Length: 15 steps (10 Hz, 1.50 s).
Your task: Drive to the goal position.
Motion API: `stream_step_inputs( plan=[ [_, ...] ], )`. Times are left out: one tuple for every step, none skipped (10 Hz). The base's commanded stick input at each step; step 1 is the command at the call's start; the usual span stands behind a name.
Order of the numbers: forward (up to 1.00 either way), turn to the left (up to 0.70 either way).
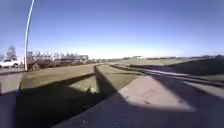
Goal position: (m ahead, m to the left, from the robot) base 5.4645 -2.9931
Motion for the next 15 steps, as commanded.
stream_step_inputs(
  plan=[
    [0.00, -0.70],
    [0.00, -0.70],
    [0.00, -0.70],
    [0.00, -0.70],
    [0.00, -0.70],
    [0.28, -0.57],
    [0.21, -0.43],
    [0.19, -0.37],
    [0.11, -0.49],
    [0.05, -0.68],
    [0.51, -0.44],
    [0.70, -0.35],
    [0.70, -0.35],
    [0.70, -0.35],
    [0.70, -0.35]
  ],
)
